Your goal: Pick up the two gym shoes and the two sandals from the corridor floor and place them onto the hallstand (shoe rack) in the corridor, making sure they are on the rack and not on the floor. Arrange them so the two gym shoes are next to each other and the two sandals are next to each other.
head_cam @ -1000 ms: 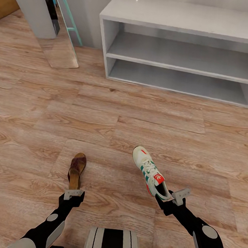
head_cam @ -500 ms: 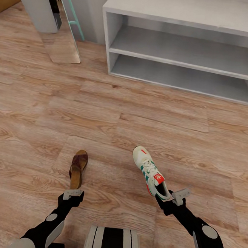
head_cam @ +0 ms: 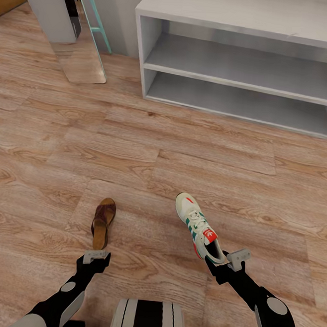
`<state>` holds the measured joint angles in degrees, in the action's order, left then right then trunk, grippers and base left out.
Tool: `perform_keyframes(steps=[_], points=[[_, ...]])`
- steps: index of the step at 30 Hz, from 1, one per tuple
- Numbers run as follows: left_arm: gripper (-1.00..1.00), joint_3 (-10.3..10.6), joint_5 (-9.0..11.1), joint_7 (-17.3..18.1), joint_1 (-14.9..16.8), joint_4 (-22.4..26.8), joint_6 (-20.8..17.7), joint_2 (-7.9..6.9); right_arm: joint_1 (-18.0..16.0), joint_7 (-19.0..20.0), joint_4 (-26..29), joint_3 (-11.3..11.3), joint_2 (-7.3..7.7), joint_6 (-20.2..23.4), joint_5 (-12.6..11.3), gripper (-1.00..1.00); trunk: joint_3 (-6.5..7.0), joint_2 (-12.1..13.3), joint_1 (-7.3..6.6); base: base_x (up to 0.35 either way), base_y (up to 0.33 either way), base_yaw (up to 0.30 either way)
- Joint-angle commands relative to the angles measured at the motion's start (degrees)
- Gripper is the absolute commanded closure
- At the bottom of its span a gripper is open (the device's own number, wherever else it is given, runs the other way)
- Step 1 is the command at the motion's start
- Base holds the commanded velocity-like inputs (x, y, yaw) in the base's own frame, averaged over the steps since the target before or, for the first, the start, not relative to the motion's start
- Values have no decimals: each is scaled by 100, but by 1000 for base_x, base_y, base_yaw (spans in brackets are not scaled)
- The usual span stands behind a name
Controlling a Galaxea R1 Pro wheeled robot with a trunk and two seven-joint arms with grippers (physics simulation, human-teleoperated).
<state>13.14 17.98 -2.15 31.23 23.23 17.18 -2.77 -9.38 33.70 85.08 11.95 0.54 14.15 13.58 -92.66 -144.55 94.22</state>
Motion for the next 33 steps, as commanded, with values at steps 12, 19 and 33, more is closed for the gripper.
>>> perform_keyframes(steps=[12,19,33], points=[[-100,31,47,-23,-3,-11,22,4,-3,40,9,9,-1,24,31,100,-3,-1,0,66,0,0],[-100,24,47,-23,-3,-11,22,-2,-3,40,9,5,-1,26,31,100,-3,-1,0,49,0,0],[-100,39,48,-23,-3,-11,22,8,-3,38,17,4,-1,26,31,100,-3,-1,0,23,15,0]])
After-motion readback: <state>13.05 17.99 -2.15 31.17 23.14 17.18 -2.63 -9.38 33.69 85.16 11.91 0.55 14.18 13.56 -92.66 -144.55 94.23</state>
